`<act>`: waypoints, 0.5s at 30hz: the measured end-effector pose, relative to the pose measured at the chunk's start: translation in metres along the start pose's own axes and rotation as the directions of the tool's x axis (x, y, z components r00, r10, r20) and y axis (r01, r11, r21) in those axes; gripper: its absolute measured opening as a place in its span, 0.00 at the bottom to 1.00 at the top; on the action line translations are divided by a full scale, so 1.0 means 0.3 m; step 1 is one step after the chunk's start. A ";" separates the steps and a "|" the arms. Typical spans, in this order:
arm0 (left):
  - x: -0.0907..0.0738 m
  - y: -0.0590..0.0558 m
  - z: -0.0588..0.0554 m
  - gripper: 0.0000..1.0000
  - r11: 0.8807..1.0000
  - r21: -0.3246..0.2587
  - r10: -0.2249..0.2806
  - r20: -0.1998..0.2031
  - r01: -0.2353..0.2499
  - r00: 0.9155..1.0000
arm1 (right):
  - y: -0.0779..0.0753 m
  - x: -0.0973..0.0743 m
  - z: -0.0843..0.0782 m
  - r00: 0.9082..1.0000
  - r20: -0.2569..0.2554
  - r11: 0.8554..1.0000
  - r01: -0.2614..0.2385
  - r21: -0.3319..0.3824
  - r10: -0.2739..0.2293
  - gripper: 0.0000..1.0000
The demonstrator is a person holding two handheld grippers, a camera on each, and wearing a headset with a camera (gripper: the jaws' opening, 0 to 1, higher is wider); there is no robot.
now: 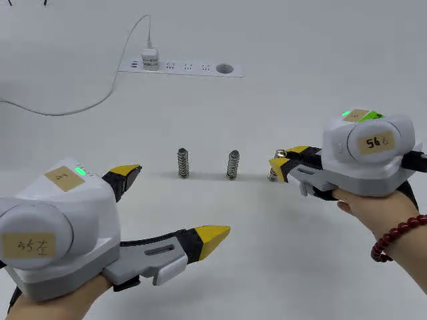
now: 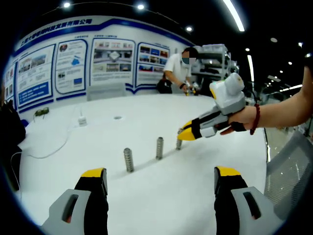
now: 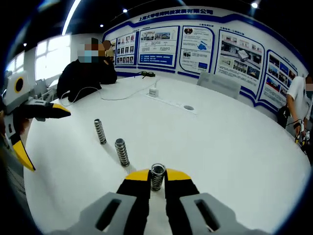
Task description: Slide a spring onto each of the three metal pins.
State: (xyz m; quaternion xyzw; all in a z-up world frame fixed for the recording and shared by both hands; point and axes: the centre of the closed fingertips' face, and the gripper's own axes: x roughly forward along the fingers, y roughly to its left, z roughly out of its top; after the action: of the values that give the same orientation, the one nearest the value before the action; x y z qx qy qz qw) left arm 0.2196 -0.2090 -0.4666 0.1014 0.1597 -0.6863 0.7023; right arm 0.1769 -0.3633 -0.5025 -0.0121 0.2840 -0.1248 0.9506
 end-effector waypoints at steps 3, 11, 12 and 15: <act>0.000 -0.001 0.002 0.92 1.000 -0.001 -0.001 0.003 0.001 1.000 | 0.002 0.006 -0.011 1.000 -0.006 1.000 -0.002 0.014 0.002 0.12; -0.002 0.005 0.004 0.92 1.000 -0.005 0.004 0.006 -0.004 1.000 | 0.000 0.009 -0.019 1.000 -0.011 0.999 -0.003 0.040 0.004 0.12; -0.002 0.006 0.005 0.92 1.000 -0.007 0.004 0.007 -0.004 1.000 | 0.000 0.009 -0.019 1.000 -0.011 0.999 -0.003 0.041 0.003 0.12; -0.004 0.010 0.006 0.91 1.000 -0.006 0.009 0.006 -0.009 1.000 | 0.004 0.007 -0.023 1.000 -0.016 0.998 -0.006 0.055 0.007 0.13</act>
State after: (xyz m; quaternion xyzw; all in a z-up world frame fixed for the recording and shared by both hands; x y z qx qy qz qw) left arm 0.2229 -0.2085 -0.4647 0.0982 0.1591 -0.6830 0.7061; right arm 0.1753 -0.3624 -0.5094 0.0161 0.2880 -0.1295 0.9487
